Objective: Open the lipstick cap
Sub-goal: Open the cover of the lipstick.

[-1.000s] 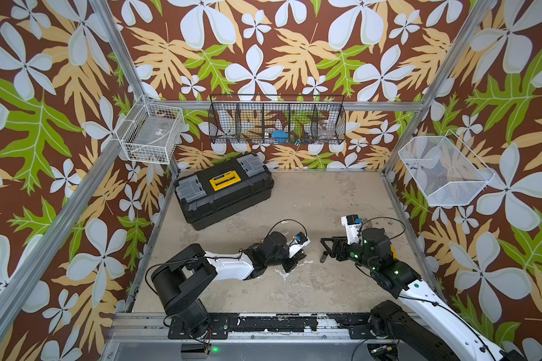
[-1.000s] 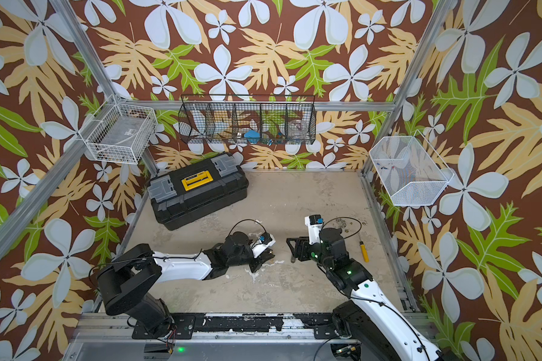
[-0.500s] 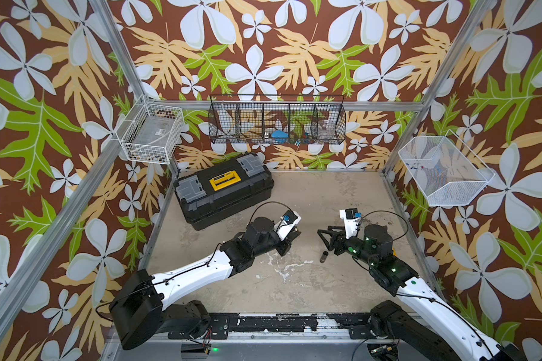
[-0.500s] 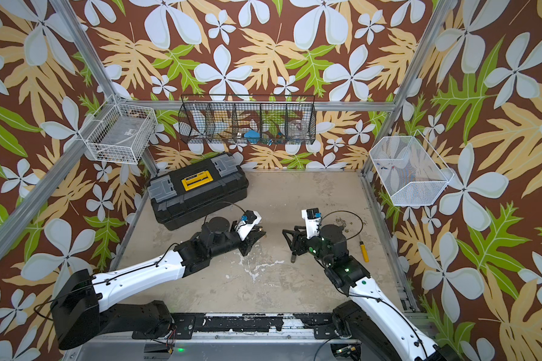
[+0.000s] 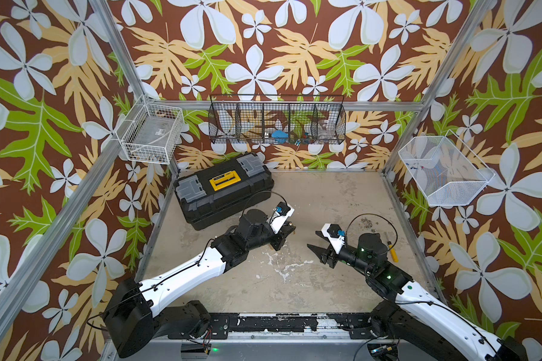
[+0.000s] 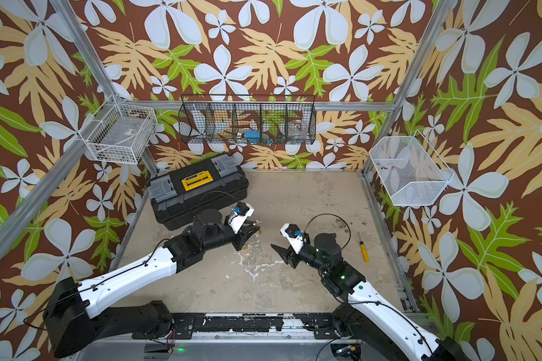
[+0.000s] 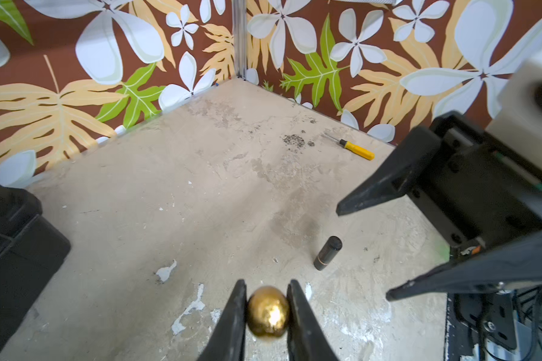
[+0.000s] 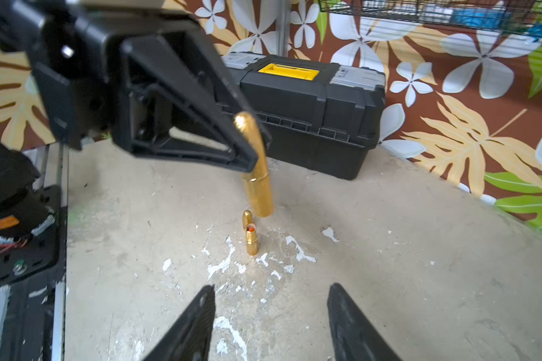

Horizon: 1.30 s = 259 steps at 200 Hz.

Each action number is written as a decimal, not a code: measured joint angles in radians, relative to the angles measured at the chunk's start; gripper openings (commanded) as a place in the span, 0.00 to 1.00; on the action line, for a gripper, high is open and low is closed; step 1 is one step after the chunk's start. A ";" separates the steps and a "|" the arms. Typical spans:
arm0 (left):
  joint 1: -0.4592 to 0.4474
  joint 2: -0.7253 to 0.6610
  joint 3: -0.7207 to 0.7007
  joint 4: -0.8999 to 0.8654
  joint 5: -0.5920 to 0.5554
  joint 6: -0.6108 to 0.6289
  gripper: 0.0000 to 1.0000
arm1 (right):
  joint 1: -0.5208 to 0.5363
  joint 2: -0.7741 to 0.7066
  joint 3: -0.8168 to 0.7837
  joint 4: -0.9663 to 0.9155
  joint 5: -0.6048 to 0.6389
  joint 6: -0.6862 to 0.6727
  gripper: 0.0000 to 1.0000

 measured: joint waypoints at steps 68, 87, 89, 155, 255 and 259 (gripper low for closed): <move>0.000 0.000 0.038 -0.019 0.132 0.013 0.20 | 0.015 0.116 0.052 0.121 -0.063 -0.034 0.47; 0.000 -0.002 0.040 -0.019 0.159 0.013 0.20 | 0.022 0.157 0.082 0.132 -0.068 -0.051 0.46; 0.000 -0.002 0.040 -0.019 0.161 0.013 0.20 | 0.022 0.161 0.085 0.133 -0.069 -0.052 0.46; 0.000 -0.013 0.040 -0.025 0.208 0.014 0.19 | 0.028 0.211 0.106 0.151 -0.066 -0.074 0.37; 0.000 -0.013 0.040 -0.018 0.229 0.013 0.19 | 0.028 0.211 0.110 0.155 -0.097 -0.074 0.25; 0.000 -0.013 0.040 -0.018 0.229 0.012 0.19 | 0.028 0.211 0.110 0.155 -0.100 -0.074 0.25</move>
